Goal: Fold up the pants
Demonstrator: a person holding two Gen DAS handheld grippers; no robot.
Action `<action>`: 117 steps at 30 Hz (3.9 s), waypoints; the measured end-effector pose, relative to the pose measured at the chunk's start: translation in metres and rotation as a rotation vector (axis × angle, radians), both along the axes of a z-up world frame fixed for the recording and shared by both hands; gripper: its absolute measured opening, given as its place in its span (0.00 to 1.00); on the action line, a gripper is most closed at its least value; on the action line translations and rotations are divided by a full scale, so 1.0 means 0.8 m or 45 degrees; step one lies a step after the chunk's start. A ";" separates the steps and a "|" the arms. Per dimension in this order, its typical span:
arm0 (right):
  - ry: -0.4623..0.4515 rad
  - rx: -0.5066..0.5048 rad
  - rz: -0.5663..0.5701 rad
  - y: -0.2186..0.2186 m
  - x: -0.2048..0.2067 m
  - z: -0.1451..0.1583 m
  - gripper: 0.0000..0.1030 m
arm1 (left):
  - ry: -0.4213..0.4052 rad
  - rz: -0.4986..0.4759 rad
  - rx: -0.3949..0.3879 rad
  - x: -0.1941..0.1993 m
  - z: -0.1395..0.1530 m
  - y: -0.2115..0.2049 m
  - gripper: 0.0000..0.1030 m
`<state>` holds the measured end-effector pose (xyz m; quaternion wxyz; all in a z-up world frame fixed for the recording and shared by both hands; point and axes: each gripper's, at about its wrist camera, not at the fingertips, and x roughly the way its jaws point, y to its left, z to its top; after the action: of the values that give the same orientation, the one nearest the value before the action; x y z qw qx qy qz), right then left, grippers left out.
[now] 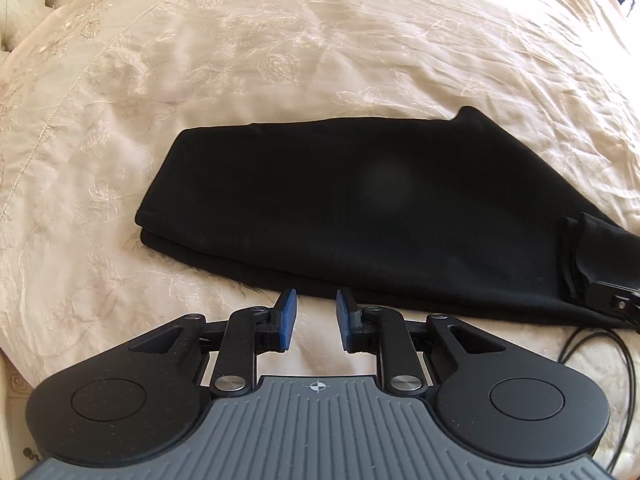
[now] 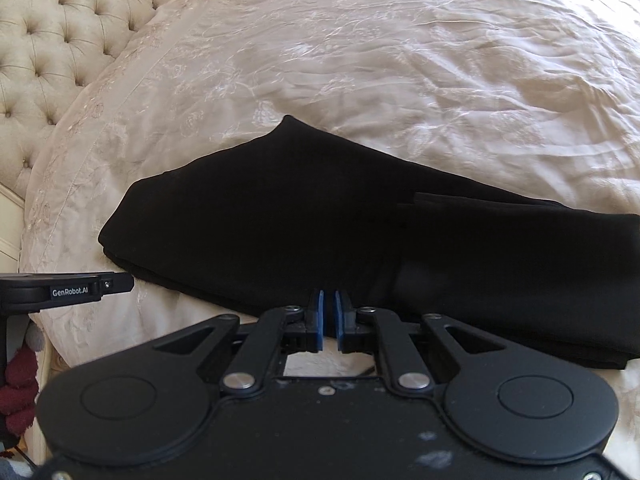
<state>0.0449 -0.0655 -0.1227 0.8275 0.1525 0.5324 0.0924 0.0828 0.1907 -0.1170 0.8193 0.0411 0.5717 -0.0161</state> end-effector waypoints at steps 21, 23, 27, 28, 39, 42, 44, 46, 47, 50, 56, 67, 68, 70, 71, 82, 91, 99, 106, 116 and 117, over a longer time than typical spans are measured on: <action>0.228 -0.172 -0.052 0.127 0.069 -0.070 0.10 | 0.132 0.096 -0.086 0.139 -0.064 0.169 0.34; 0.239 -0.186 -0.042 0.129 0.071 -0.074 0.10 | 0.158 0.105 -0.104 0.139 -0.073 0.175 0.39; 0.262 -0.200 -0.043 0.134 0.077 -0.083 0.09 | 0.176 0.088 -0.128 0.140 -0.082 0.180 0.51; 0.267 -0.205 -0.046 0.137 0.080 -0.084 0.09 | 0.188 0.076 -0.148 0.141 -0.084 0.179 0.57; 0.277 -0.215 -0.069 0.142 0.086 -0.085 0.10 | 0.329 -0.048 -0.307 0.137 -0.118 0.170 0.90; 0.275 -0.209 -0.085 0.138 0.088 -0.082 0.10 | 0.281 -0.037 -0.260 0.133 -0.104 0.171 0.46; 0.274 -0.202 -0.097 0.133 0.086 -0.080 0.10 | 0.240 -0.050 -0.230 0.126 -0.090 0.174 0.17; 0.273 -0.191 -0.104 0.131 0.086 -0.077 0.13 | 0.204 -0.054 -0.271 0.116 -0.073 0.176 0.12; 0.270 -0.184 -0.102 0.127 0.087 -0.072 0.13 | 0.187 -0.064 -0.269 0.111 -0.065 0.174 0.11; 0.232 -0.165 -0.093 0.123 0.089 -0.058 0.13 | 0.122 -0.106 -0.243 0.094 -0.041 0.165 0.10; 0.034 -0.155 -0.154 0.107 0.125 -0.020 0.13 | 0.061 -0.110 -0.285 0.091 0.001 0.161 0.10; 0.105 -0.276 -0.190 0.090 0.236 -0.074 0.09 | 0.020 -0.070 -0.323 0.096 0.023 0.159 0.10; 0.128 -0.282 -0.181 0.089 0.238 -0.079 0.09 | 0.011 -0.076 -0.323 0.097 0.025 0.155 0.10; 0.120 -0.289 -0.172 0.091 0.234 -0.084 0.09 | -0.004 -0.086 -0.324 0.096 0.034 0.152 0.10; 0.113 -0.285 -0.173 0.093 0.229 -0.085 0.09 | -0.009 -0.088 -0.325 0.096 0.037 0.150 0.10; 0.190 -0.150 -0.117 0.136 0.077 -0.071 0.12 | -0.130 -0.131 -0.397 0.078 0.091 0.113 0.10; 0.109 -0.048 -0.111 0.112 0.019 -0.054 0.12 | -0.252 -0.270 -0.337 0.034 0.143 0.002 0.10; -0.034 -0.022 -0.136 0.007 -0.024 -0.010 0.12 | -0.303 -0.388 -0.277 0.001 0.148 -0.136 0.11; -0.015 -0.028 -0.269 -0.103 -0.079 -0.013 0.12 | -0.290 -0.474 -0.247 -0.017 0.112 -0.263 0.11; 0.031 -0.046 -0.356 -0.227 -0.120 -0.027 0.12 | -0.121 -0.557 -0.275 -0.037 0.038 -0.404 0.11; 0.034 -0.044 -0.360 -0.230 -0.116 -0.028 0.12 | -0.092 -0.565 -0.276 -0.038 0.032 -0.410 0.12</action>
<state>-0.0475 -0.2499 -0.1453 0.8277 0.2128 0.5180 -0.0363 0.0522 -0.1376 -0.0917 0.8151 0.0779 0.5140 -0.2555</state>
